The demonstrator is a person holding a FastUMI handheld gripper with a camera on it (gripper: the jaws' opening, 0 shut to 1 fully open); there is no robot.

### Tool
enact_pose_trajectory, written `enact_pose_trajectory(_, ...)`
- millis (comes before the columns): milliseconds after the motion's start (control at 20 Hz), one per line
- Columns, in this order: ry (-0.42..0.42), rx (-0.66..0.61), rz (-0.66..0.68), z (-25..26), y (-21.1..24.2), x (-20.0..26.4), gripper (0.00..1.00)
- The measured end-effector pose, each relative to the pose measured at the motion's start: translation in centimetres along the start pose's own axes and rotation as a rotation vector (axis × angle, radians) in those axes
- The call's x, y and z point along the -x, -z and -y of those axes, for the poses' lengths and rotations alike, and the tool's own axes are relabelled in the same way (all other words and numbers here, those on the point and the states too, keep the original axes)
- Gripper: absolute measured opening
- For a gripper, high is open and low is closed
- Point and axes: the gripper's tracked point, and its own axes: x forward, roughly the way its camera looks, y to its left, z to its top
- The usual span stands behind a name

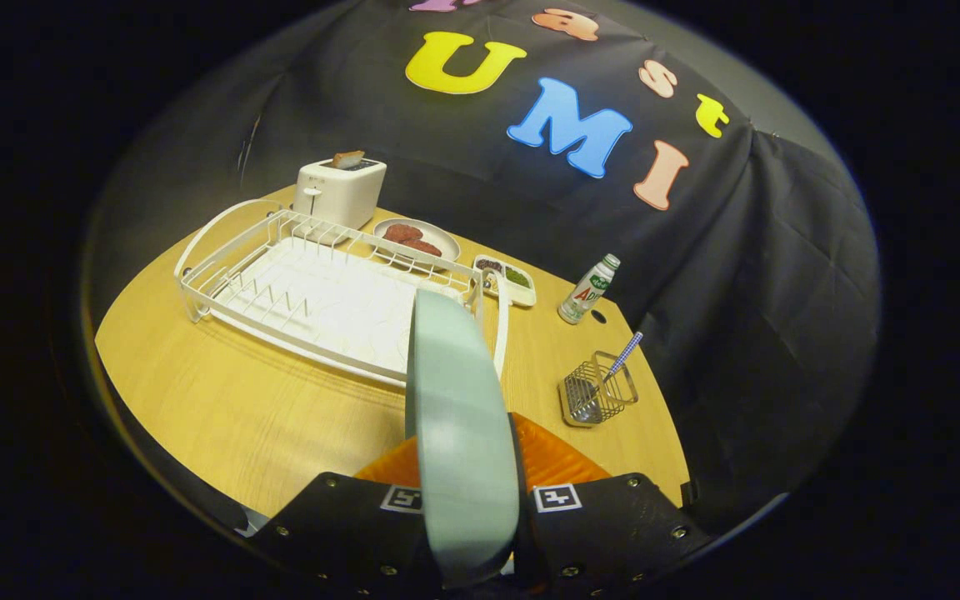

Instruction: Take the plate from the dish rack, then take the spoon from the basket and place it into the plate.

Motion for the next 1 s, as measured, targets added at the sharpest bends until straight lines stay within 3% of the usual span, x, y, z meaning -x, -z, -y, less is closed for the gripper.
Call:
enact_pose_trajectory(500,-0.187,-0.217,-0.066,-0.7,4.4,-2.4,0.31)
enact_pose_trajectory(700,-0.366,-0.32,-0.057,-3.0,4.6,-2.8,0.31)
enact_pose_trajectory(1000,-0.534,-0.492,-0.094,-5.1,5.2,-4.0,0.31)
